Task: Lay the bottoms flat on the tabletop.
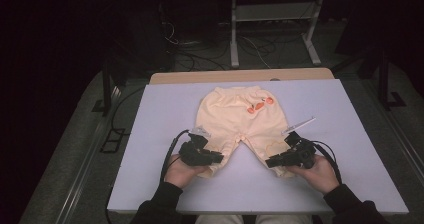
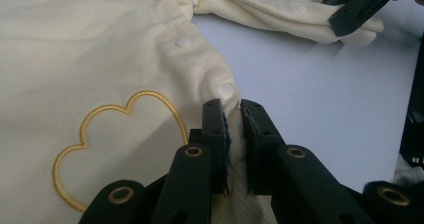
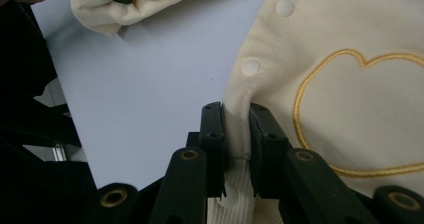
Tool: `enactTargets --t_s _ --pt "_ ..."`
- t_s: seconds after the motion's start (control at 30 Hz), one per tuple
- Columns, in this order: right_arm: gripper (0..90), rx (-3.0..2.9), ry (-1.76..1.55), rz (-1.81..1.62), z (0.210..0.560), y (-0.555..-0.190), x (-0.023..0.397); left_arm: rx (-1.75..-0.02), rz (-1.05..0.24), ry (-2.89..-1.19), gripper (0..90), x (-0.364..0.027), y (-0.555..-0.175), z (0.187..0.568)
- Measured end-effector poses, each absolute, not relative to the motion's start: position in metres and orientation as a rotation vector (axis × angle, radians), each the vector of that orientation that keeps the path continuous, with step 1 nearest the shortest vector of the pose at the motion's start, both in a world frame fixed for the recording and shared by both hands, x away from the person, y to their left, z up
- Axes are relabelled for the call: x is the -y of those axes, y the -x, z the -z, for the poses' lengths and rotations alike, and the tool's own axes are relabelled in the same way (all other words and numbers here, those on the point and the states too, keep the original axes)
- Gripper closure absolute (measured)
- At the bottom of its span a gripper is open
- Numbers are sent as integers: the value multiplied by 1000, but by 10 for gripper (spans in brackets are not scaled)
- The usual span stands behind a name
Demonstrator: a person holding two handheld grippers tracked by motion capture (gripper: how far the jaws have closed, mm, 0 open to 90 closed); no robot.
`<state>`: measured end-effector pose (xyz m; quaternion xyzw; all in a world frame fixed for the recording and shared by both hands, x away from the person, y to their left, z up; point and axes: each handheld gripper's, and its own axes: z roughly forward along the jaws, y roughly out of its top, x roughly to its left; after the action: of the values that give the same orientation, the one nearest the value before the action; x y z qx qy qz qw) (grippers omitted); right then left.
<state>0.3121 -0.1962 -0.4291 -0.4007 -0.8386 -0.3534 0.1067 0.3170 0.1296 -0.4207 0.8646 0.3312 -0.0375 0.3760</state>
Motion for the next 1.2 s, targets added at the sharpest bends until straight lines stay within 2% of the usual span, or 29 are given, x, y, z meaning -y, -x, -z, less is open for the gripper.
enactTargets --t_s 0.7,0.87,1.03,1.2 --pt "754 2430 1145 993 432 -301 186 -787 206 -2261 754 -122 -313 423" --pt "696 2392 1130 1011 432 -302 186 -768 274 -2195 614 -124 -315 423" --pt "629 2374 1126 1070 429 -302 190 -764 202 -2180 455 -125 -313 420" --pt "518 2425 1109 1165 422 -301 192 -759 150 -2143 347 -128 -311 417"
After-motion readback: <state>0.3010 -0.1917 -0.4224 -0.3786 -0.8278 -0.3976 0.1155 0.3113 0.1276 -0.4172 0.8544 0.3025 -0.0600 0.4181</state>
